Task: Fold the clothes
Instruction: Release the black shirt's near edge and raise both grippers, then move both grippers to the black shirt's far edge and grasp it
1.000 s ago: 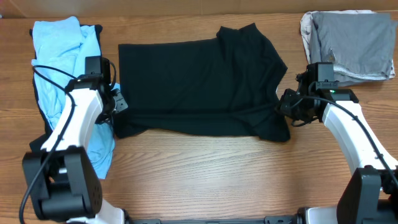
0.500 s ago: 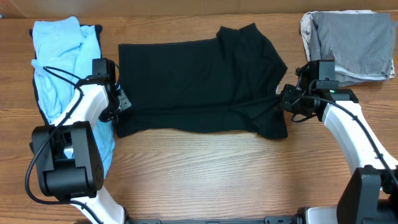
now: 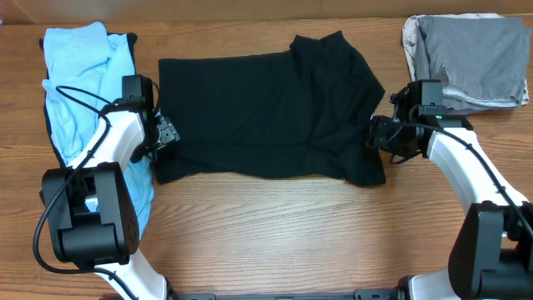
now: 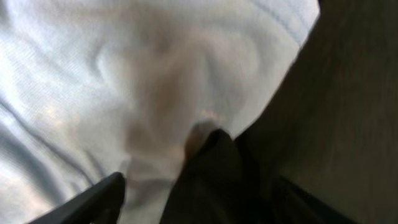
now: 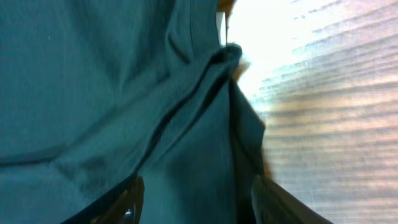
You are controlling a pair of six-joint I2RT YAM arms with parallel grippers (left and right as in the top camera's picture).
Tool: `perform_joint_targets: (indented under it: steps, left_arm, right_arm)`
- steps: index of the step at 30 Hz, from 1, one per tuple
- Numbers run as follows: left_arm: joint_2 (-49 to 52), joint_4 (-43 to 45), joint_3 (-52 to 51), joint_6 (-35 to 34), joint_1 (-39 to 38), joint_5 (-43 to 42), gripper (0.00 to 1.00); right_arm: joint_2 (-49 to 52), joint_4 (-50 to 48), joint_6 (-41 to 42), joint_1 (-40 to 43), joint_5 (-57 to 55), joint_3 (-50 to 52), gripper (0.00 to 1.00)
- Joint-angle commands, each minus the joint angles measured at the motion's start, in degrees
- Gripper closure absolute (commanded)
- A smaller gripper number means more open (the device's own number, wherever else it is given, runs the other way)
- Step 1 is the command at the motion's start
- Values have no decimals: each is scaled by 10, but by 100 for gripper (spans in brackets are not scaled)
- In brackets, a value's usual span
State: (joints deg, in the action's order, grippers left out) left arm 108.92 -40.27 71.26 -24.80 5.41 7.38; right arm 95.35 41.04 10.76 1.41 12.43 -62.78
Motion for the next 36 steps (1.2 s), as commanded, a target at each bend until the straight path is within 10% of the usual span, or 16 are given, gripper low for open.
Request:
perform_joint_targets:
  steps: [1, 15, 36]
  left_arm:
    - [1, -52, 87, 60, 7, 5, 17]
    - [6, -289, 481, 195, 2, -148, 16]
    - [312, -107, 621, 258, -4, -160, 7]
  right_arm:
    - [-16, 39, -20, 2, -3, -78, 38]
    - [-8, 196, -94, -34, 11, -384, 32]
    - [127, 193, -125, -59, -6, -507, 30]
